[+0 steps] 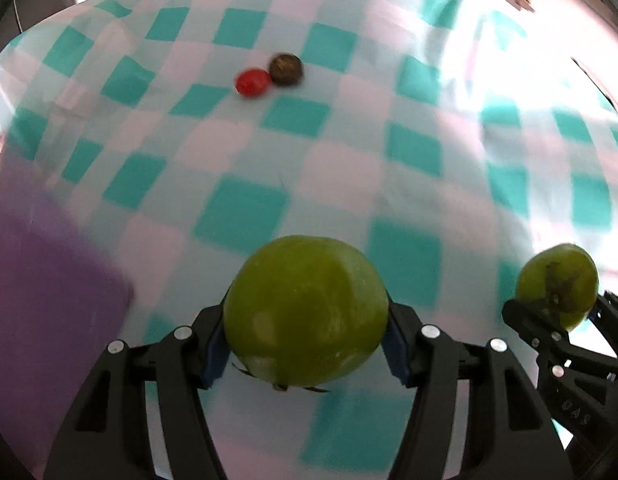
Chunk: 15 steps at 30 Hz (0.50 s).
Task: Organize fruits
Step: 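Carry both green guavas in both tools over the white box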
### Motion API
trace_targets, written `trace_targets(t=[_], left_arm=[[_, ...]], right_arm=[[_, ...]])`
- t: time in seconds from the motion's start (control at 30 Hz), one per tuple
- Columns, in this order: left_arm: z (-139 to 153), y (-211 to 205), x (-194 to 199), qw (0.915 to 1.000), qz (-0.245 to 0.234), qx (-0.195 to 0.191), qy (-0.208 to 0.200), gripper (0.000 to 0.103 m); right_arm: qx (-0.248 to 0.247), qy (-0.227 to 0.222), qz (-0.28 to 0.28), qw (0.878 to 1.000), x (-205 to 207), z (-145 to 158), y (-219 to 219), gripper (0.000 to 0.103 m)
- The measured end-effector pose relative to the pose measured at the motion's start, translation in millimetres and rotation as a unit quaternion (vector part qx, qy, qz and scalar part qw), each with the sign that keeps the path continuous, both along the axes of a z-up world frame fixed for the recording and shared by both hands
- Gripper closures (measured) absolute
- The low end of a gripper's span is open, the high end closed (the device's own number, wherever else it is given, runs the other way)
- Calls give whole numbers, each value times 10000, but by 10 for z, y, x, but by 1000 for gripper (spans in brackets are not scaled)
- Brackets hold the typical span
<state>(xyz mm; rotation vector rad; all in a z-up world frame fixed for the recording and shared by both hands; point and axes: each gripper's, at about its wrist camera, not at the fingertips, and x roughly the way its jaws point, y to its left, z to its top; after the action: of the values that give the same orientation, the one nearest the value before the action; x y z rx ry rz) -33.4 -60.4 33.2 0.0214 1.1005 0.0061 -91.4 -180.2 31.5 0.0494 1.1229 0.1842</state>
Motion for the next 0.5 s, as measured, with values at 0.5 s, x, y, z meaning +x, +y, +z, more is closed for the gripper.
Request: trace_targets(t=[0.5], left_arm=[[-96, -154, -1612, 9929, -1131, 111, 344, 41]], right_arm=[[-382, 74, 768, 9963, -1287, 170, -222, 44]])
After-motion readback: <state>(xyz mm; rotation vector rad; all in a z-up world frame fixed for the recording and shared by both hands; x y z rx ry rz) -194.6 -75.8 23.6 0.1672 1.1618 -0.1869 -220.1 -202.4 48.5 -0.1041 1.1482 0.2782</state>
